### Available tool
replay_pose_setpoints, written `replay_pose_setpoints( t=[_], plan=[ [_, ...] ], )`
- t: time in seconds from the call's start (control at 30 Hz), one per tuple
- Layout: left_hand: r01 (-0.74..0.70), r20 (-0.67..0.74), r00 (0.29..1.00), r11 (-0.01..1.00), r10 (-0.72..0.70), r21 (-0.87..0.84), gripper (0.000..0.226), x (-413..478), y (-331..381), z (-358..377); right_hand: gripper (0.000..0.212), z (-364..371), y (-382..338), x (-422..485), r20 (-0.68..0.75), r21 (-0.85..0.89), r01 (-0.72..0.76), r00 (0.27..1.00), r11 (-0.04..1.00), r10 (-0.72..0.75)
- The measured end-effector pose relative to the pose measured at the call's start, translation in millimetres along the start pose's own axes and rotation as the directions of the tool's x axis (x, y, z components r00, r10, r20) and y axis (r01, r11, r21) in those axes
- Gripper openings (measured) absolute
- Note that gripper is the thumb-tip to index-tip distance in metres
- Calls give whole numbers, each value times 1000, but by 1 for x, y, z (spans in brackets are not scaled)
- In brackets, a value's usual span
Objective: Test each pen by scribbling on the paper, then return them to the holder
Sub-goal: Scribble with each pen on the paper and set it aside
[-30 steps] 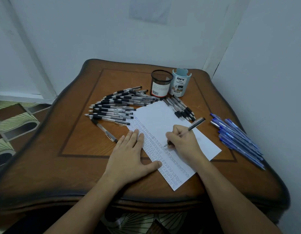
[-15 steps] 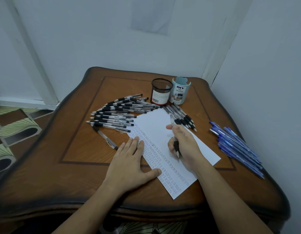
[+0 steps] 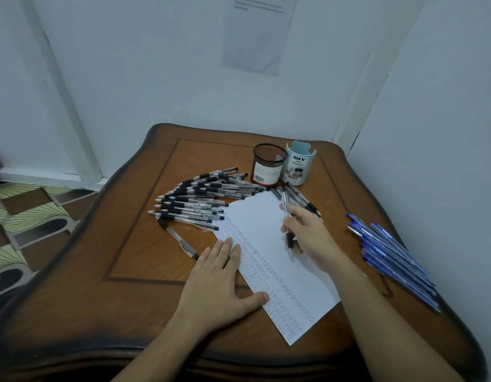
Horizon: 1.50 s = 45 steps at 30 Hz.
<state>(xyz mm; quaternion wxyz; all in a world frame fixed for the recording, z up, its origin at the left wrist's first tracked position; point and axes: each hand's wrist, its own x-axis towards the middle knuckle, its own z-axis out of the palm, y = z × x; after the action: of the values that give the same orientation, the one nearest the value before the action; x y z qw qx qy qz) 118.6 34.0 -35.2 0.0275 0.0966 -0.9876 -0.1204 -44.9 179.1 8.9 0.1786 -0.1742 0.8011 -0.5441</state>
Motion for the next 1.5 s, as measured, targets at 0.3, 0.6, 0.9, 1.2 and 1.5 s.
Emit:
replay_pose_setpoints(
  t=[0.3,0.6,0.9,1.2,1.5],
  plan=[
    [-5,0,1000,1000,5,-17,109,-1,-1,0,41,-33,-12,76,-126,-714,57,970,697,-208],
    [1,7,1000,999,-1,-33,108,-1,-1,-1,31,20,-20,87,140,-735,302,944,607,-300],
    [-1,17,1000,1000,2,-32,108,0,-2,-2,25,74,-22,88,173,-576,324,945,751,-276],
    [-10,15,1000,999,11,-33,106,1,-3,1,5,27,-30,66,-12,-149,144,989,978,-148],
    [13,-18,1000,1000,-13,-26,112,1,-2,3,20,2,-34,26,-91,744,-19,988,668,129]
  ],
)
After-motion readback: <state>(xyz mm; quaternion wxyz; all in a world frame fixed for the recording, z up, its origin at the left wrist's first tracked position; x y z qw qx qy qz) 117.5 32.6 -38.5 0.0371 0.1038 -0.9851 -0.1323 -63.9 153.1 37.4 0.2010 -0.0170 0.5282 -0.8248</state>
